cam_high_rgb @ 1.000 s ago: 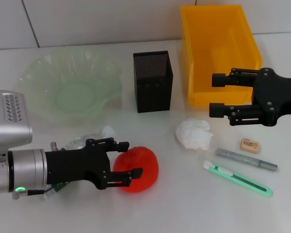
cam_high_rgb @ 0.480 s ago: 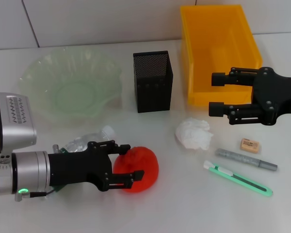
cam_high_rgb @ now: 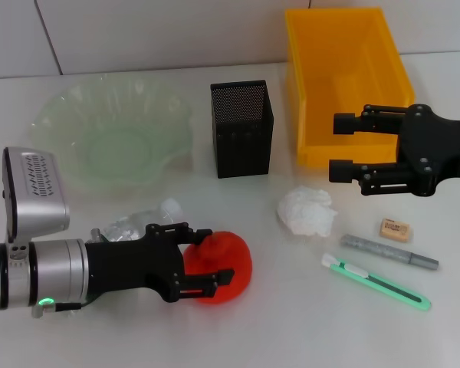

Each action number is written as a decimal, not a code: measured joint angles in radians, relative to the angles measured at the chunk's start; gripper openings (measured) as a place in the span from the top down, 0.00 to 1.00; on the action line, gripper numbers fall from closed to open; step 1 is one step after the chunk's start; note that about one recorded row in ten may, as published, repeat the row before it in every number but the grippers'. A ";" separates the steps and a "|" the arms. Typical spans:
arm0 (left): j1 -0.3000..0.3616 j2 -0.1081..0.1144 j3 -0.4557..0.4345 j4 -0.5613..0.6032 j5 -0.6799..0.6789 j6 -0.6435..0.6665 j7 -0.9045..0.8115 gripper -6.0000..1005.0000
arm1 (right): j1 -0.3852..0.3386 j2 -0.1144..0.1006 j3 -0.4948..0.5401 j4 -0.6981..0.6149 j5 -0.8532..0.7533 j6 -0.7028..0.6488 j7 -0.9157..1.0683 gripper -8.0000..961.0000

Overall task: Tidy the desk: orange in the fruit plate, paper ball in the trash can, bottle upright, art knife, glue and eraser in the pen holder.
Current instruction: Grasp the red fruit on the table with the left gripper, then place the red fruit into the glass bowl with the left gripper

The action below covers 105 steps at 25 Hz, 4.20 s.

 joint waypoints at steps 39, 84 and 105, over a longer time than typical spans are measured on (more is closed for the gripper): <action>0.126 0.008 0.023 0.286 -0.159 0.142 -0.020 0.89 | -0.018 0.003 0.014 0.007 -0.001 0.039 -0.004 0.18; -0.026 0.003 -0.066 0.112 -0.413 -0.342 0.328 0.93 | -0.038 0.005 0.029 0.000 0.010 0.015 -0.015 0.18; -0.058 0.005 -0.077 -0.013 -0.494 -0.525 0.461 0.93 | -0.039 0.006 0.029 0.000 0.012 0.014 -0.013 0.18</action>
